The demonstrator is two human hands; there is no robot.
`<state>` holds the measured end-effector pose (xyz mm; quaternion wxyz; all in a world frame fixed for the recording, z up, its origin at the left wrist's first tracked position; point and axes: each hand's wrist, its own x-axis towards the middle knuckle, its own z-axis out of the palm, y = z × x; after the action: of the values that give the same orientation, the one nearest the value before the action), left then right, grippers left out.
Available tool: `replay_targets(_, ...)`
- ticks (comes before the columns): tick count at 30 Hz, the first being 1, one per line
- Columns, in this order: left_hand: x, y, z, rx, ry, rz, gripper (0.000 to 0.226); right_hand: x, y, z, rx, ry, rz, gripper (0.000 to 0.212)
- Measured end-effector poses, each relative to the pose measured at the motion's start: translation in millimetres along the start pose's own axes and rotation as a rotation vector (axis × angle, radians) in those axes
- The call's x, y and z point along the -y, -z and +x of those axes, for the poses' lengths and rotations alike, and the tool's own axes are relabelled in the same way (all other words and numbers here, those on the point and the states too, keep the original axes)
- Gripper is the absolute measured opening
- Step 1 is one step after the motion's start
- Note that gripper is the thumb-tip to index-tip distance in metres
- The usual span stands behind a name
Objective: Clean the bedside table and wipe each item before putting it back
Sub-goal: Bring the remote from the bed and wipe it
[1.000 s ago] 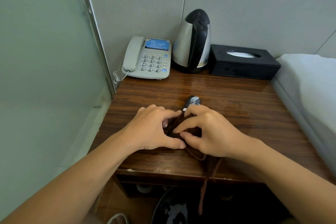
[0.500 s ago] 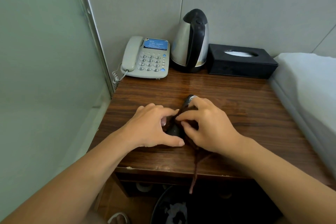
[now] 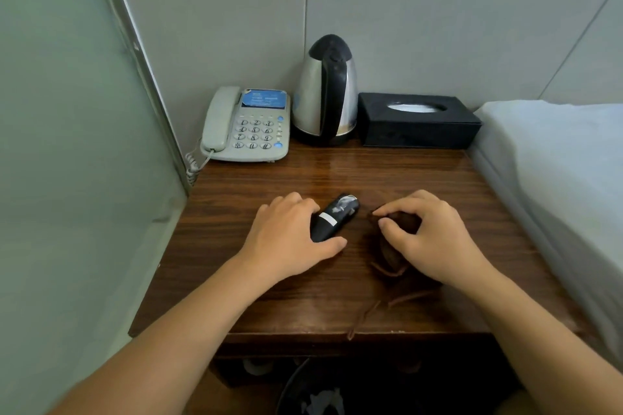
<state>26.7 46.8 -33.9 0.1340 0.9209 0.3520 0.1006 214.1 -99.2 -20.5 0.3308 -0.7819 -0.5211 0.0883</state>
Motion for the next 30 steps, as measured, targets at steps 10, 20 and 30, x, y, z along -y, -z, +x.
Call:
replay_targets(10, 1.3, -4.0, -22.9, -0.043, -0.077, -0.116, 0.043, -8.4, 13.2, 8.0, -0.224, -0.106, 0.126, 0.018)
replay_targets(20, 3.2, -10.2, -13.7, -0.064, -0.129, -0.156, 0.052, -16.1, 9.7, 12.4, 0.343, 0.111, -0.21, 0.078)
replay_targets(30, 9.6, -18.5, -10.6, -0.06, -0.095, -0.31, 0.043, -15.5, -3.7, 17.9, 0.031, 0.174, -0.046, 0.036)
